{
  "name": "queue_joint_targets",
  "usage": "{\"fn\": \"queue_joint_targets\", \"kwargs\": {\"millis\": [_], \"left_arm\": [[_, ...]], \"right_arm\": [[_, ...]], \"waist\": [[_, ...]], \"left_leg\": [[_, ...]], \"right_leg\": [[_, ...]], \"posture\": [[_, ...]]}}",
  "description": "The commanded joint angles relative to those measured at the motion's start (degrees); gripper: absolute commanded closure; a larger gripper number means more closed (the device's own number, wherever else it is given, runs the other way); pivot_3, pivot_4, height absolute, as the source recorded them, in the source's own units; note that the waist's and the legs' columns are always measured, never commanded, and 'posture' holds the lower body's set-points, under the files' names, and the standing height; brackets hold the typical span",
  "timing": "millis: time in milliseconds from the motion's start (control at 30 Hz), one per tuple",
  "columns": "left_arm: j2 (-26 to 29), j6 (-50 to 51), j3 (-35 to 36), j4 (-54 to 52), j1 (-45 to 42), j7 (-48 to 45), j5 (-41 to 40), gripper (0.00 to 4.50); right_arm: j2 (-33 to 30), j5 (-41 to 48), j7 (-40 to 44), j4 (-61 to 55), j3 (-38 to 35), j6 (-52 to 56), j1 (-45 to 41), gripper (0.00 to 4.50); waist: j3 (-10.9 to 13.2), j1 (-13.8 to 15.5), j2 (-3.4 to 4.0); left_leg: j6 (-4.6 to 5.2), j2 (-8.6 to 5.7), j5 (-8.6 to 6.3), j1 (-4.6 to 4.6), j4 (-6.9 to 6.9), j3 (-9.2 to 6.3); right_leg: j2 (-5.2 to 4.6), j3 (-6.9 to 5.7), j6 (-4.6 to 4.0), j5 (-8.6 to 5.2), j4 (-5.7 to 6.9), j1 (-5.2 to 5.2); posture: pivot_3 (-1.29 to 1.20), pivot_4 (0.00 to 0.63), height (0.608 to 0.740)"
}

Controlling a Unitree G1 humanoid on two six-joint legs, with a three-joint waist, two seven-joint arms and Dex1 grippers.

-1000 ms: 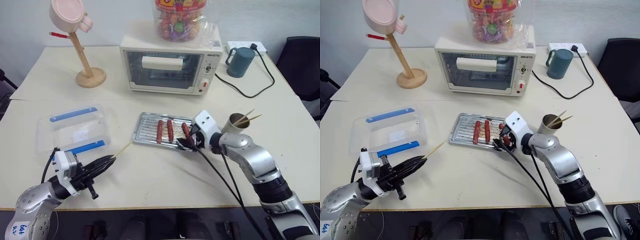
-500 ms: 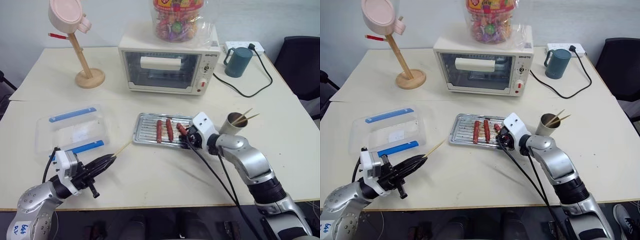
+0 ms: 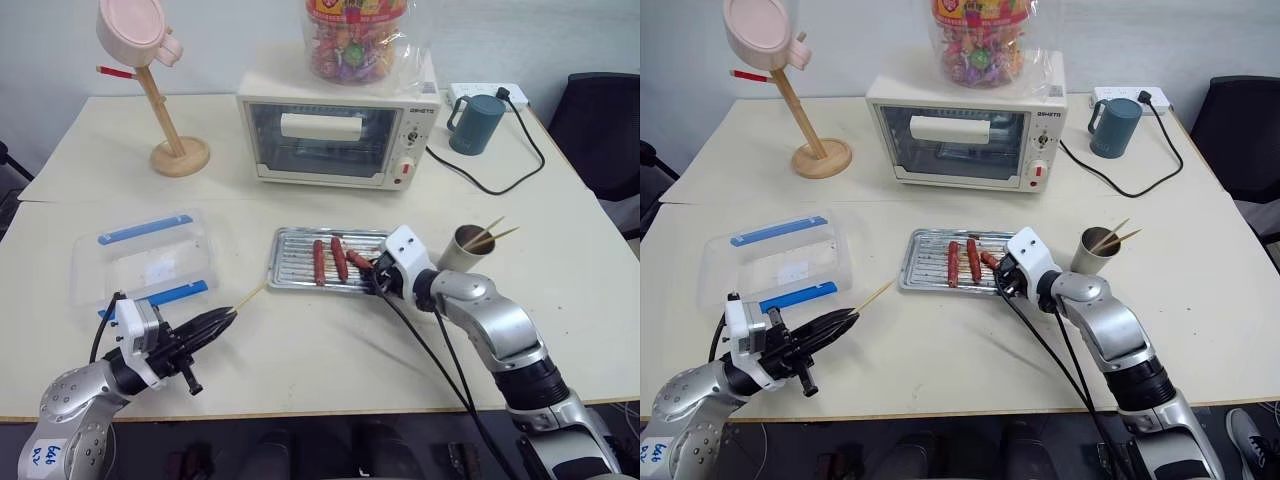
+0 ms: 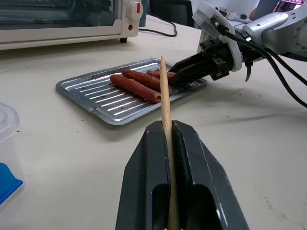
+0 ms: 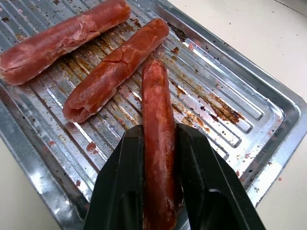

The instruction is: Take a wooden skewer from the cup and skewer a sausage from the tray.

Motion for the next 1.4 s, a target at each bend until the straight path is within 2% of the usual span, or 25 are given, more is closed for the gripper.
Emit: {"fn": "queue_joint_targets", "kwargs": {"millis": [33, 467, 867, 1000, 1167, 1267, 1400], "left_arm": [[-0.1, -1.2, 0.2, -0.8, -0.1, -0.6, -0.3, 4.5], [-0.1, -0.9, -0.1, -1.2, 0.1, -1.0, -0.4, 4.5], [1.3, 0.8, -0.8, -0.7, -4.0, -1.8, -1.1, 4.5], [1.4, 1.2, -1.6, 0.4, -6.0, -2.4, -0.8, 4.5], [1.3, 1.6, -1.5, 0.2, -5.9, -2.4, -0.7, 4.5], [1.3, 1.7, -1.4, 0.0, -5.5, -2.3, -0.7, 4.5], [1.3, 1.9, -1.2, -0.4, -5.3, -1.9, -0.7, 4.5]], "right_arm": [[0.3, -0.8, -0.5, -0.3, -1.3, 0.4, 0.8, 3.38], [0.1, 0.8, 1.2, -1.2, -3.5, -1.6, 1.7, 3.38], [-6.3, 10.2, 12.9, -9.6, -11.1, -0.8, 1.4, 3.38], [-7.2, 7.8, 13.4, -5.9, -9.2, -3.3, 1.2, 3.38], [-4.5, 8.8, 12.3, -5.2, -7.5, 0.7, -0.1, 3.38], [-3.4, 6.3, 11.2, -4.4, -5.7, -0.9, -0.7, 2.88], [-3.2, 3.2, 11.1, -4.2, -3.1, -4.8, -0.6, 1.82]], "waist": [[0.0, 0.0, 0.0], [0.0, 0.0, -0.01], [0.0, 0.1, -0.01], [0.0, 0.0, -0.01], [0.0, -0.1, -0.01], [0.0, 0.0, -0.01], [0.0, 0.0, -0.01]], "left_leg": [[0.0, 0.0, 0.0, 0.0, 0.0, 0.0], [0.0, 0.0, 0.0, 0.0, 0.0, 0.0], [0.0, 0.0, 0.0, -0.01, -0.01, 0.0], [0.0, 0.0, 0.01, 0.0, -0.01, 0.02], [-0.01, 0.01, 0.01, 0.0, -0.02, 0.04], [-0.02, 0.01, 0.02, 0.0, -0.01, 0.03], [-0.02, -0.01, 0.02, -0.01, 0.0, 0.03]], "right_leg": [[0.0, 0.0, 0.0, 0.0, 0.0, 0.0], [0.0, 0.0, 0.0, 0.0, 0.01, 0.0], [0.01, 0.0, 0.0, 0.0, 0.02, -0.02], [0.01, 0.0, 0.0, 0.0, 0.03, -0.01], [0.01, 0.02, 0.0, 0.0, 0.02, -0.04], [0.01, 0.02, 0.0, 0.0, 0.06, -0.04], [0.0, 0.02, 0.0, 0.0, 0.05, -0.04]], "posture": [[0.0, 0.15, 0.74], [0.0, 0.15, 0.74], [0.0, 0.15, 0.74], [0.0, 0.15, 0.74], [0.0, 0.15, 0.74], [0.0, 0.15, 0.74], [0.0, 0.15, 0.74]]}}
